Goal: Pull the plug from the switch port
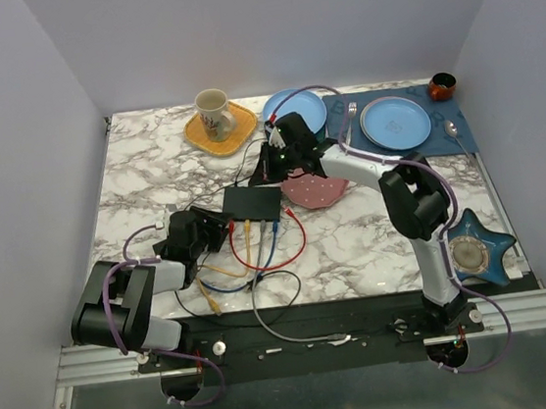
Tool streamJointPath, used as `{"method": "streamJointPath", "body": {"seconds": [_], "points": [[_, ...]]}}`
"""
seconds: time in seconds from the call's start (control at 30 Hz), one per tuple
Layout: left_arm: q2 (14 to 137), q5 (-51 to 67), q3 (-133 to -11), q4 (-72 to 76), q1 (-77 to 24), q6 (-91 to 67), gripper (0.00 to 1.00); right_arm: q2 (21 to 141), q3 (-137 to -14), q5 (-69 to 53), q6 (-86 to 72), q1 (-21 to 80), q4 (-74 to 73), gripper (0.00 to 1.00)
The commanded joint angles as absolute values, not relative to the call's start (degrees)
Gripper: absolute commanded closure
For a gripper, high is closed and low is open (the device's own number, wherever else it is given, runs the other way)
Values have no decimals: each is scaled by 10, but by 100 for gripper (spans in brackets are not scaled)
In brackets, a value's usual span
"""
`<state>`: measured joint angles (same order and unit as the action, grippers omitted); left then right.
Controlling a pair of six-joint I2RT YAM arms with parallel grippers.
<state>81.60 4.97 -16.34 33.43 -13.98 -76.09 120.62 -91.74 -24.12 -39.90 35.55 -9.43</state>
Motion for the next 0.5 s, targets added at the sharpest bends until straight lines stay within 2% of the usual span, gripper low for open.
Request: {"method": "streamJointPath", "body": {"seconds": [0.0, 0.3, 0.47], "points": [[838, 40, -139, 266, -144, -742, 32, 1258, -925, -365, -409, 374, -51, 99], [863, 54, -120, 340, -143, -765, 37, 1309, -925, -408, -446, 377, -52, 99], [905, 74, -85, 481, -138, -790, 37, 1316, -918, -411, -469, 377, -51, 99]]}}
